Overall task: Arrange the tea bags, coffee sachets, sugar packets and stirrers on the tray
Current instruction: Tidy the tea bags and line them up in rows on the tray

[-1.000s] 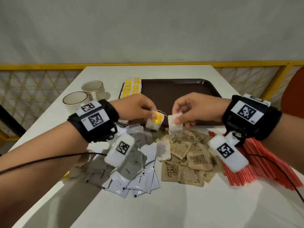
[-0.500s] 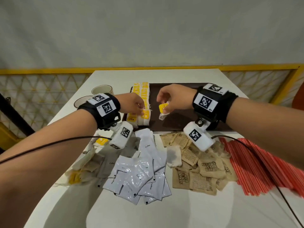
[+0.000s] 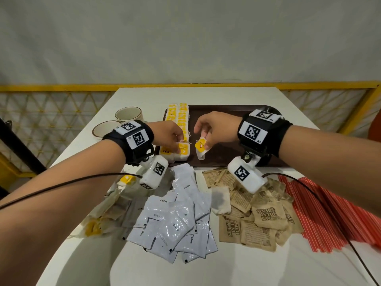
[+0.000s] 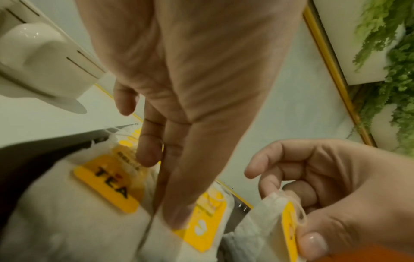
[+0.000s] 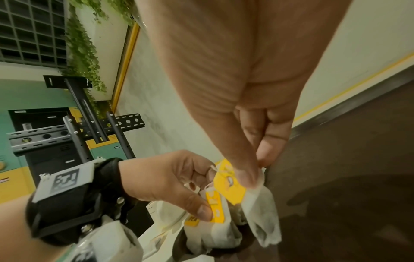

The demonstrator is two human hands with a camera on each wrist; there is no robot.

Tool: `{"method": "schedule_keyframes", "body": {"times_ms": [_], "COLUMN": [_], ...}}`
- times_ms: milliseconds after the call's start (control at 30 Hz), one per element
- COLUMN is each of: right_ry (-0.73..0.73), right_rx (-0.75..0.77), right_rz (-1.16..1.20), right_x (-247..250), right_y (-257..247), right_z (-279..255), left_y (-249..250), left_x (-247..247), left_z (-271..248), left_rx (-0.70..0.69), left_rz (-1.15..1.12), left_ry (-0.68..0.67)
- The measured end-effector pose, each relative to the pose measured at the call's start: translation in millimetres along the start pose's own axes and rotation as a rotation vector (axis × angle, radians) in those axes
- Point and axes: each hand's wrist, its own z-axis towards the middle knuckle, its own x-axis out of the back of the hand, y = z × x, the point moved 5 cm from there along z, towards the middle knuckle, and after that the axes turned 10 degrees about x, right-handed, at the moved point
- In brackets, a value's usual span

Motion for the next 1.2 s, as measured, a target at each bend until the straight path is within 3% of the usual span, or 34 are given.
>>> {"method": "schedule_keyframes", "body": {"times_ms": [167, 333, 533, 667, 900, 1067, 1200], "right_ry": [-0.038, -0.066, -0.026, -0.038, -0.09, -0.049, 0.065], "right_rx": [0.008, -0.015, 0.002, -0.014, 0.02, -0.008, -0.011], "right_rz": [0.049, 0.225, 0.406, 0.322, 0.074, 0.016, 0.011], "right_x": [-3, -11, -25, -39, -46, -44, -40], "right_y": [1, 2, -10, -20, -24, -22, -20], "right_z": [3, 2, 16, 26, 35, 38, 35], "left_y": [-2, -15, -25, -26, -23, -24, -26], "left_x": [3, 23, 3, -8, -12, -11, -5], "left_z": [1, -8, -19, -21, -17, -17, -23], "left_rx": [-0.017, -0.015, 0.012, -0.028, -0.025, -0.013, -0.002], "left_rz": [0.045, -0.185, -0.068, -0.093, -0.024, -0.051, -0.13], "left_ry": [0.099, 0.259, 0.086, 0.051, 0.107, 0.114, 0.148]}}
